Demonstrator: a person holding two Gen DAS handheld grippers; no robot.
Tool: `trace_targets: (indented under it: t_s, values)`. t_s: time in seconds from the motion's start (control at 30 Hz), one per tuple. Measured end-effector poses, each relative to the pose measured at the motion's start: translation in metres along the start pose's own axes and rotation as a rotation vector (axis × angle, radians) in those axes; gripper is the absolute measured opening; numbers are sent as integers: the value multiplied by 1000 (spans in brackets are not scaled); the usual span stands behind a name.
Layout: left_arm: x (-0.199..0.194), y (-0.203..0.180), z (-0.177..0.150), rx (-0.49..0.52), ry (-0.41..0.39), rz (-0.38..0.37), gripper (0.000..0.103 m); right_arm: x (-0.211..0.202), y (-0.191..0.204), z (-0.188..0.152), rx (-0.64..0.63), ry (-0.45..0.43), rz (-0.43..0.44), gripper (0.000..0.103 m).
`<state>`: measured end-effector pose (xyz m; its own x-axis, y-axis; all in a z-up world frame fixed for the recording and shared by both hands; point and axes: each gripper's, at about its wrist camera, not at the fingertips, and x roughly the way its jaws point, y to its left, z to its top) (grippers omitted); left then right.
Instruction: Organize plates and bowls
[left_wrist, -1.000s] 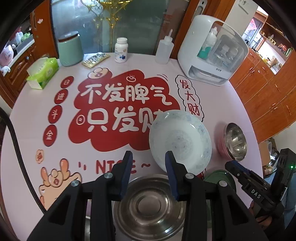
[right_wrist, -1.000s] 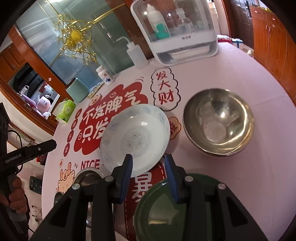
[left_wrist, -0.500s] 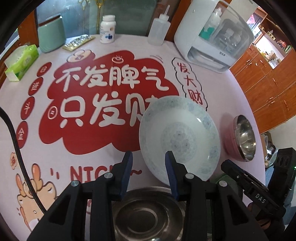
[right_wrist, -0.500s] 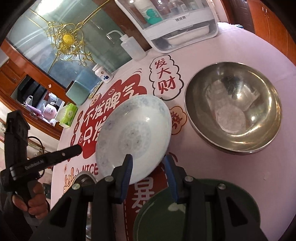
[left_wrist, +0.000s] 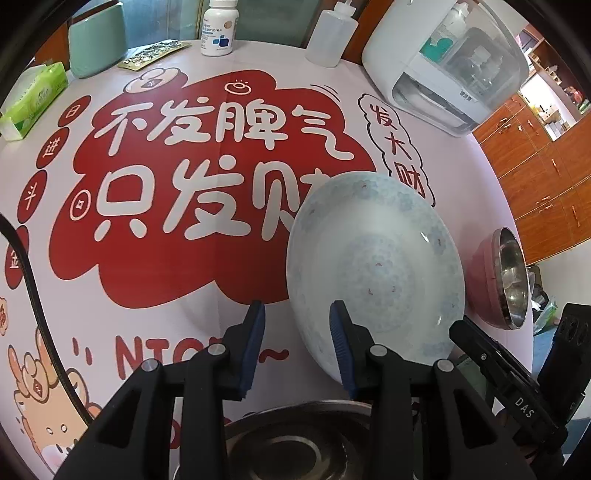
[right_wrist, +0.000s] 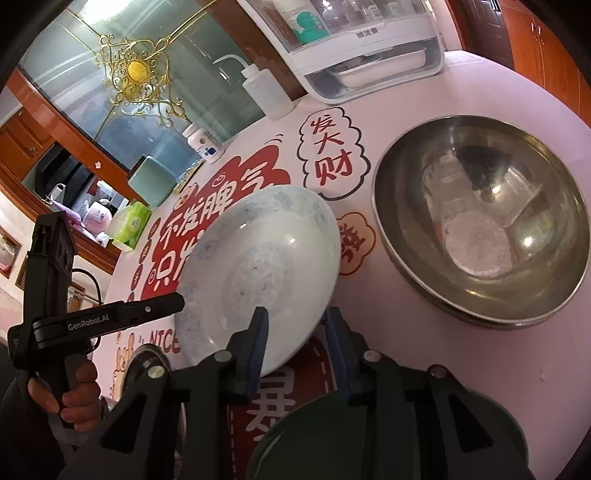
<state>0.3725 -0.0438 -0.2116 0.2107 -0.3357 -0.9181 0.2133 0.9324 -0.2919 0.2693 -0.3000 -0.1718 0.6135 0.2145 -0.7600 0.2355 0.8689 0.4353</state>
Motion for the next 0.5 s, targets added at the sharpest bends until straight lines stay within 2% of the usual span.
trace_targets:
  t_s: [0.27,0.5]
  values:
    - [15,0,0,-23,25,-2,27,7,-6,-1,9,11,-12,18]
    - [22,0,-1,-28,28,-17,20,9,-6,-2,0,5,-11,17]
